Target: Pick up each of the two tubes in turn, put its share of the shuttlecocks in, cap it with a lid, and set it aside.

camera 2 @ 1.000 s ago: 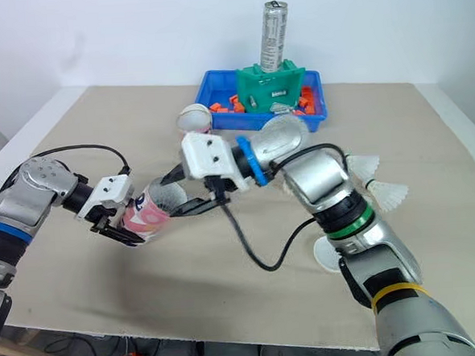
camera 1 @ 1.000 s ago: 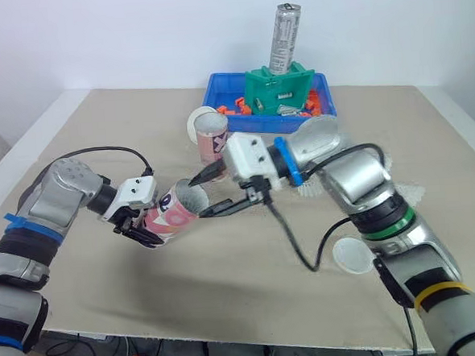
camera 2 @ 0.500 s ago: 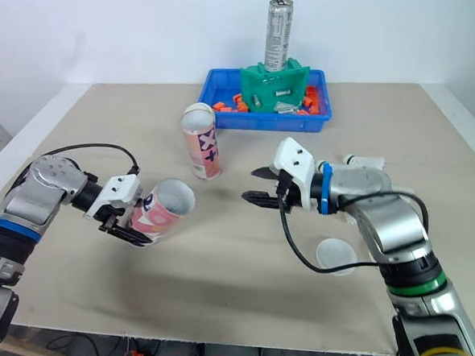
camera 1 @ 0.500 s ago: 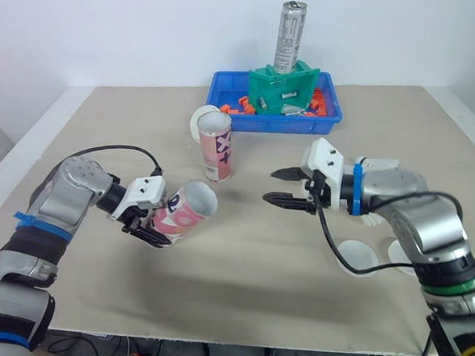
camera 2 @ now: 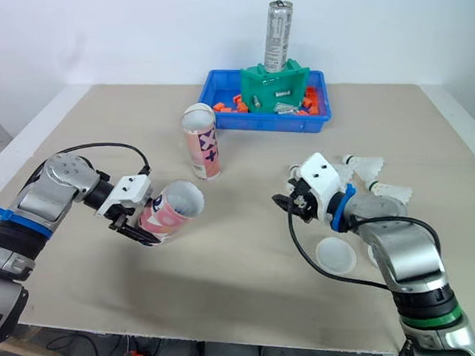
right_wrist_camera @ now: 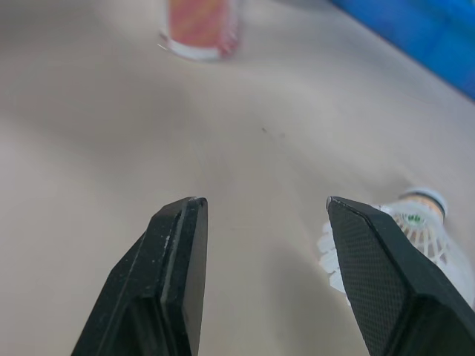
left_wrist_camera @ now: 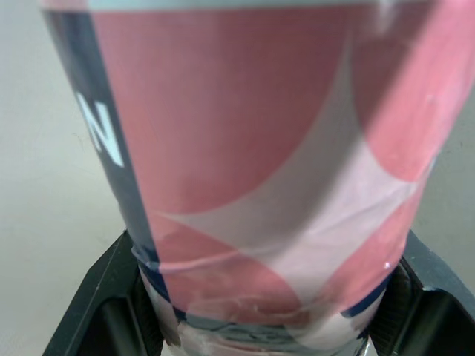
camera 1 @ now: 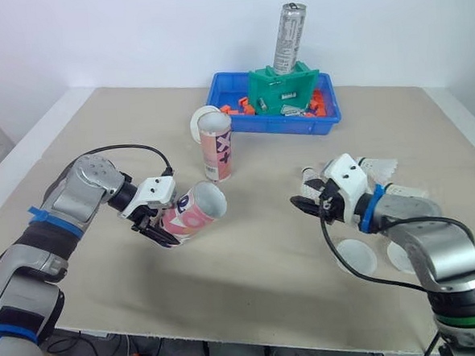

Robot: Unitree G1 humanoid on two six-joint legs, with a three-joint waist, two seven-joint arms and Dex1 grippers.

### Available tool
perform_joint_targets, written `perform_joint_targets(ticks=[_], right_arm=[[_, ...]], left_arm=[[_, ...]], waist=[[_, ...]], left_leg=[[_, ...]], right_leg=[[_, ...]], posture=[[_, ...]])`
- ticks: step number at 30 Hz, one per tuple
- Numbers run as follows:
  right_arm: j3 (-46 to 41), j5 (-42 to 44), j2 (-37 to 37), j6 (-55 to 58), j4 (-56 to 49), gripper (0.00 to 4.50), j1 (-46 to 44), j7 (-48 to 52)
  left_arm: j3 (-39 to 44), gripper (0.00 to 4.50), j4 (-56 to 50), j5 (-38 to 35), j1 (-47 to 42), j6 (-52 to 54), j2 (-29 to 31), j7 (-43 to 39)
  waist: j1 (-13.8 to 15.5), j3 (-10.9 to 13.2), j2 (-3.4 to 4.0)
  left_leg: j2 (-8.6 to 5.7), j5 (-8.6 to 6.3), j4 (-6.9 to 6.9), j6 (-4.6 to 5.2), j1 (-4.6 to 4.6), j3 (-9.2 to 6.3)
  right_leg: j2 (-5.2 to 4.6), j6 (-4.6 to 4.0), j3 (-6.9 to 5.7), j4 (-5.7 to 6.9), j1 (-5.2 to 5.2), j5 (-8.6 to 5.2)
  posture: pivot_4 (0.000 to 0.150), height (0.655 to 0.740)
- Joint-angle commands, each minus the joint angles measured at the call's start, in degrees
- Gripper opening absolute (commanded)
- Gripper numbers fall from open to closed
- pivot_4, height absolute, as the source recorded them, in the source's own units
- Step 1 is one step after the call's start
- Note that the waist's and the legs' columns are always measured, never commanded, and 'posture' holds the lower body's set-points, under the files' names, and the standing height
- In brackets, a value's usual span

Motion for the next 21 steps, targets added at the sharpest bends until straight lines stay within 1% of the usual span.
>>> perform_joint_targets(ticks=[1,13,21], right_arm=[[1.09,-1.21,0.97,0.42,1.60,2.80,-1.65,-2.10],[3.17,-5.57,4.60,-1.17,10.58,2.80,-6.12,-7.69],[2.28,-7.52,8.69,3.24,14.38,2.80,-8.23,-13.65]], left_arm=[[-1.63,2.90,0.08,0.33,1.01,0.04,-0.67,0.08],[-0.97,2.90,-1.14,0.13,1.61,0.63,-0.06,0.08],[-0.70,2.90,-1.62,-0.02,1.55,0.92,0.12,0.08]], waist=[[0.00,0.00,0.00],[-0.47,0.00,0.00],[-0.65,0.00,0.00]], left_leg=[[0.00,0.00,-0.01,0.00,0.00,0.00],[0.00,0.02,-0.04,0.04,-0.01,-0.03],[-0.01,0.03,-0.04,0.06,-0.01,-0.05]], right_leg=[[0.00,0.01,0.00,0.00,0.00,0.00],[0.04,0.00,0.00,0.00,0.00,0.01],[0.05,0.00,0.00,0.01,0.02,0.01]], posture=[[0.150,0.7400],[0.150,0.7400],[0.150,0.7400]])
